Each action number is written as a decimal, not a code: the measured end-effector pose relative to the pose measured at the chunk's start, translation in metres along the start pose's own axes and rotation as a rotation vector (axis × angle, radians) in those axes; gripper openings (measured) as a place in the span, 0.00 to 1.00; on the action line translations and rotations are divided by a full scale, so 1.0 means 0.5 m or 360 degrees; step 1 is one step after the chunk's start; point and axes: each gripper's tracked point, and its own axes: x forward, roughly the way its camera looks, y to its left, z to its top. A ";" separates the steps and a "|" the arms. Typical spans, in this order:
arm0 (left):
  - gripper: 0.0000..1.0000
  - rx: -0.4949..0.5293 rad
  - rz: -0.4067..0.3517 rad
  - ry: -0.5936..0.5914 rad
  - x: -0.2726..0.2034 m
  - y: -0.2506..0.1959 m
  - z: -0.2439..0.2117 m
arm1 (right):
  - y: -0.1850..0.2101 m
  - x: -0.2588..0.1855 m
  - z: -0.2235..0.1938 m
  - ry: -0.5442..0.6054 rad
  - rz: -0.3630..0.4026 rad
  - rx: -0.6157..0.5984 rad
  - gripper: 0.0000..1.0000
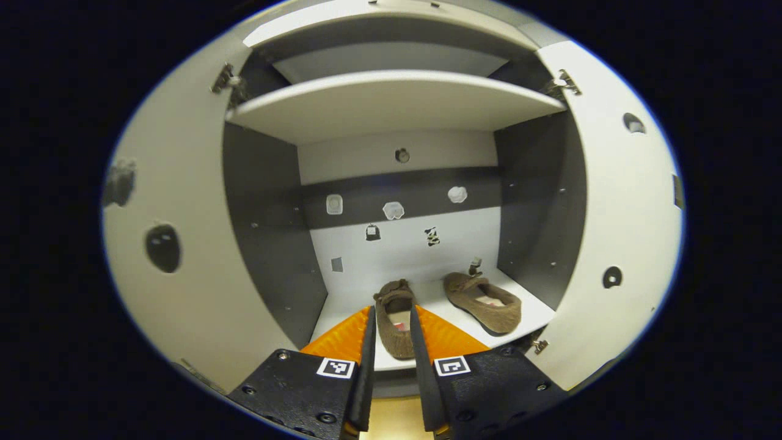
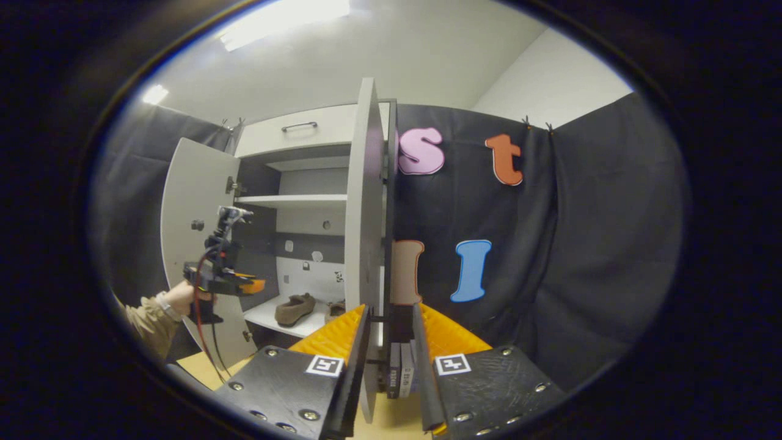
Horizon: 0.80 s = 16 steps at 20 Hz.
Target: Grab one shoe with the right hand and put it into the shoe cabinet, grab the other shoe with the left hand and put it into the shoe cabinet; then close the right door with the right hand and the left door with the left hand.
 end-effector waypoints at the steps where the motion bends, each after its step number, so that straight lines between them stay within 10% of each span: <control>1: 0.30 0.0006 0.0003 -0.0025 -0.042 -0.003 0.009 | -0.006 0.008 -0.013 0.0013 0.0024 -0.0005 0.40; 7: 0.37 -0.0094 -0.0023 -0.0069 -0.268 -0.021 0.006 | -0.018 0.071 -0.081 0.0095 0.0181 0.0043 0.43; 12: 1.00 -0.0127 0.0048 -0.0054 -0.384 -0.002 -0.020 | 0.003 0.107 -0.111 0.0144 0.0364 0.0093 0.68; 16: 0.98 -0.0119 0.0178 -0.0062 -0.437 0.053 -0.024 | 0.021 0.112 -0.120 0.0166 0.0490 0.0155 0.71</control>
